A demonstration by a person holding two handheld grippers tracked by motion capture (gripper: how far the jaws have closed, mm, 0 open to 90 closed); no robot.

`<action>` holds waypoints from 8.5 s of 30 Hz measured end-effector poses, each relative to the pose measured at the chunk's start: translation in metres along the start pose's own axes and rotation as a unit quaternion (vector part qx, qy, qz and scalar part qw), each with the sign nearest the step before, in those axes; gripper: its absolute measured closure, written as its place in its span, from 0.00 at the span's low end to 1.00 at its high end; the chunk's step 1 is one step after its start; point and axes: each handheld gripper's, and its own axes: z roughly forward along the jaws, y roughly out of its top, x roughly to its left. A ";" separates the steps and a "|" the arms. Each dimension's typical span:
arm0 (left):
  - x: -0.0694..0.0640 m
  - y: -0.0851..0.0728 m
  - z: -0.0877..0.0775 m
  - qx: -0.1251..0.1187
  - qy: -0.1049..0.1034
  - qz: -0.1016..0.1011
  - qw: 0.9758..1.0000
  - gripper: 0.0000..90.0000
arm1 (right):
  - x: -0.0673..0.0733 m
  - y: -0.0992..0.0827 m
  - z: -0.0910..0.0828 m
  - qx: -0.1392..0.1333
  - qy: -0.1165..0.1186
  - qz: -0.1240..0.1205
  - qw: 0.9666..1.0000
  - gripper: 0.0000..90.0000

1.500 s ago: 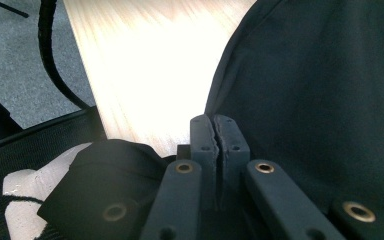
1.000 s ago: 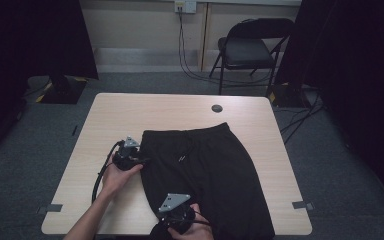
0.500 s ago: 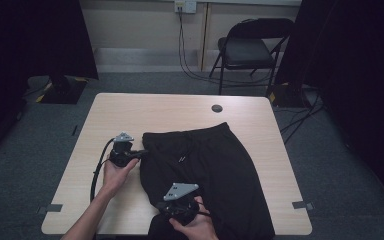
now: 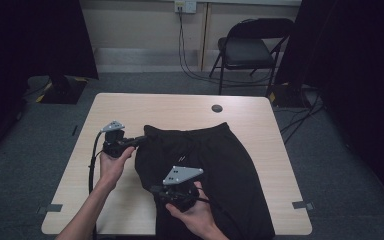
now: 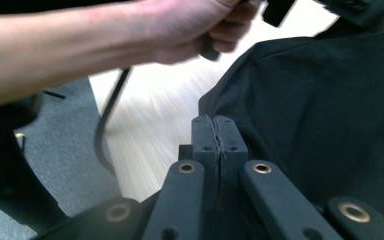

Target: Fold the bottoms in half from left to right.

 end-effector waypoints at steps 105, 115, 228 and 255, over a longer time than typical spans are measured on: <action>-0.014 -0.071 0.039 0.184 0.038 0.121 0.975 0.75 | -0.126 -0.060 -0.046 0.035 -0.168 0.036 0.985 0.99; -0.020 -0.071 0.046 0.180 0.047 0.138 0.973 0.67 | -0.144 -0.106 -0.044 0.106 -0.195 0.071 0.973 0.99; -0.014 -0.070 0.042 0.175 0.076 0.164 0.968 0.63 | -0.099 -0.138 -0.134 0.100 -0.235 0.067 0.964 0.71; -0.052 -0.085 0.046 0.200 -0.013 0.204 0.958 0.55 | -0.139 -0.100 -0.023 0.104 -0.156 0.022 0.982 0.62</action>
